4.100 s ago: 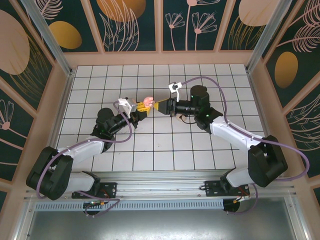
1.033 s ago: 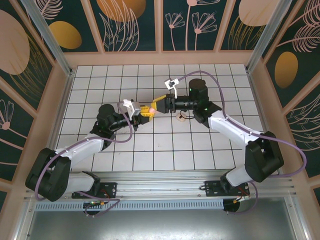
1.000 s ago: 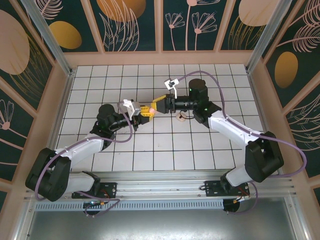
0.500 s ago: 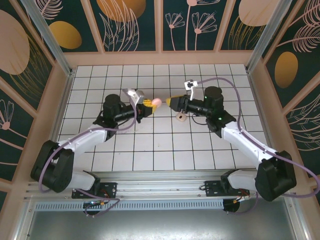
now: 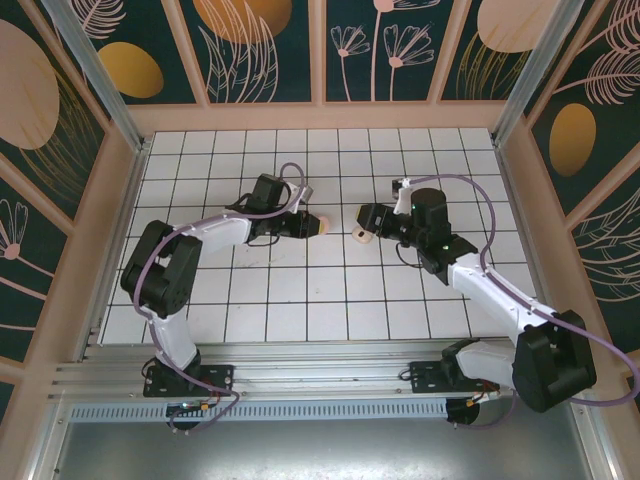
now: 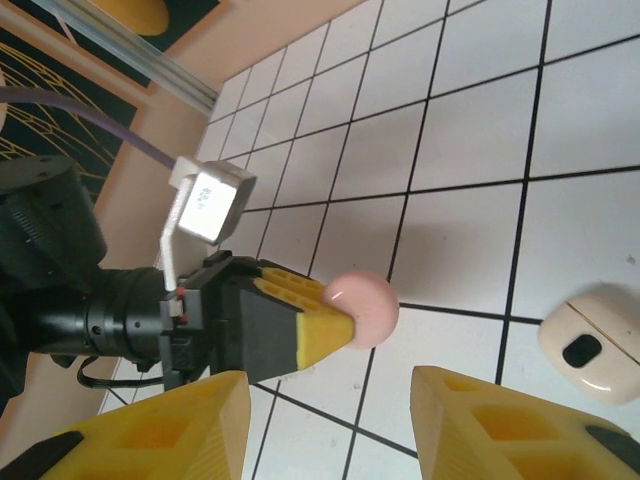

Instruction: Insert wireless bluetooth earbuds into charging case

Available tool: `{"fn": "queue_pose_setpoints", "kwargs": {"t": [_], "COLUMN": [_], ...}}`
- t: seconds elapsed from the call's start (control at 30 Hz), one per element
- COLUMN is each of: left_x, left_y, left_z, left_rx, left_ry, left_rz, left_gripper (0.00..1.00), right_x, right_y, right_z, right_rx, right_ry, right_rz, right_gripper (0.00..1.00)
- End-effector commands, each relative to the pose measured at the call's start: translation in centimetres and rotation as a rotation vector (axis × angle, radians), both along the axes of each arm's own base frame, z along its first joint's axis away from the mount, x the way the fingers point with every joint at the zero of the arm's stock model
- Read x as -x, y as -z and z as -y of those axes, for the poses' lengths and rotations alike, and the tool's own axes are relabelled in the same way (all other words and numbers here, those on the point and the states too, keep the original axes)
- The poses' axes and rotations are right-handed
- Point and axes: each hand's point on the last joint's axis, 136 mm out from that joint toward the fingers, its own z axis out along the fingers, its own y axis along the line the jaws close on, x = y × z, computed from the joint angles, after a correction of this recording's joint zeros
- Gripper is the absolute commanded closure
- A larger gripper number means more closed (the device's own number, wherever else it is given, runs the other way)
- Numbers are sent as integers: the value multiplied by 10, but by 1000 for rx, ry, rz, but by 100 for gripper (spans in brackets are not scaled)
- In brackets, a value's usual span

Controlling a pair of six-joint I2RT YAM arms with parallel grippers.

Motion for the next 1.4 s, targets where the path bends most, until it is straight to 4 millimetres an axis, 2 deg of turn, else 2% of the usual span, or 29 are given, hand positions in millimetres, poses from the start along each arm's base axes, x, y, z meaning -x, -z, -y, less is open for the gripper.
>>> {"fn": "queue_pose_setpoints", "kwargs": {"t": [0.0,0.2,0.37,0.5,0.6,0.63,0.67,0.7,0.8,0.83,0.9,0.97,1.07,1.13,1.23,1.37], "left_x": [4,5,-6,-17,-27,-31,-37,-41,-62,-68,-76,-76,-57,-40,-20,-10], "left_y": [17,44,56,55,44,39,32,28,-3,-17,-50,-90,-116,-126,-121,-100], "left_z": [1,4,-15,-27,-35,-40,-47,-53,-87,-103,-138,-177,-234,-267,-302,-317], "left_rx": [-52,-89,-252,-326,-358,-372,-382,-397,-473,-503,-541,-550,-619,-662,-706,-753], "left_ry": [-22,-21,-26,-60,-93,-110,-131,-153,-274,-332,-463,-619,-849,-1011,-1144,-1169], "left_rz": [-96,-155,-96,-64,-17,4,28,47,164,222,349,499,663,741,780,812], "left_gripper": [82,79,66,55,47,41,29,2,1,1,1,1,1,1,1,1], "right_x": [0,3,3,1,-1,-3,-5,-7,-14,-16,-19,-18,-13,-9,-4,-2], "right_y": [6,12,12,10,6,4,2,0,-5,-7,-6,-5,7,18,35,57], "right_z": [7,8,12,22,36,43,51,59,92,108,137,164,196,214,230,245], "right_rx": [7,24,60,84,105,116,128,142,200,226,280,337,429,477,541,573], "right_ry": [33,23,13,37,74,96,120,146,265,323,429,497,600,653,693,711], "right_rz": [-11,-23,-28,-19,-1,14,32,51,127,159,220,307,414,452,480,475], "right_gripper": [53,54,54,54,52,50,48,45,38,3,1,1,1,1,1,1]}}
